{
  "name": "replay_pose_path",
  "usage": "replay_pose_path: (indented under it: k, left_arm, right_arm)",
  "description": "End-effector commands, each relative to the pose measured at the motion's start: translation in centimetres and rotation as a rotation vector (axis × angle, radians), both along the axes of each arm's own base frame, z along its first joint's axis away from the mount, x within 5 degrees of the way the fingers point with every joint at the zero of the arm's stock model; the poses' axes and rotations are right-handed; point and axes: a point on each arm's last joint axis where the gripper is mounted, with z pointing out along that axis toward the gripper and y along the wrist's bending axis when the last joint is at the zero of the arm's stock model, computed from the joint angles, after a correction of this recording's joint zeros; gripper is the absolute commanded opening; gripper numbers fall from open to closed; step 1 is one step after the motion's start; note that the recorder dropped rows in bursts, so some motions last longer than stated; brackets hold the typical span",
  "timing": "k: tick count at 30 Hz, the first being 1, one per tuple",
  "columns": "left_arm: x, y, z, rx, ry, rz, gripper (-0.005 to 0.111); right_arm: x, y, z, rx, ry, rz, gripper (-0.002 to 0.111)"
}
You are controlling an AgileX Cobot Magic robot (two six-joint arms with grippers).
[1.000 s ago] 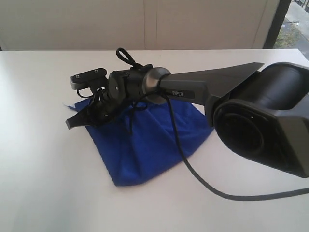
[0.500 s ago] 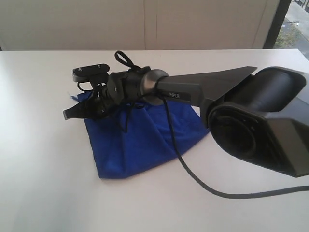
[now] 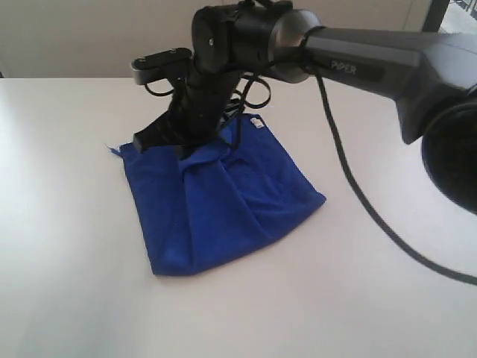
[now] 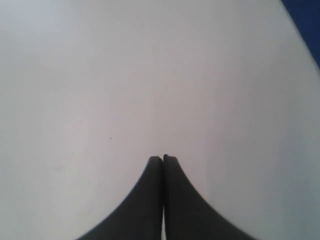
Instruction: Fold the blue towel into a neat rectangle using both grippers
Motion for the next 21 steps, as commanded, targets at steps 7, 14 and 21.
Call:
replay_pose_path:
  k: [7,14,21]
  left_arm:
    - [-0.1,0.0,0.2,-0.010,-0.008,0.008,0.000]
    - [-0.1,0.0,0.2,-0.010,-0.008,0.008,0.000]
    - [-0.1,0.0,0.2,-0.010,-0.008,0.008,0.000]
  right_arm:
    - [1.8,-6.8,-1.3,-0.097,0.100,-0.096,0.000]
    - [2.0,-11.7,-4.9,-0.137,0.185,-0.188,0.000]
    - [1.6,-14.9,-7.1,-0.166,0.240,-0.227,0.000]
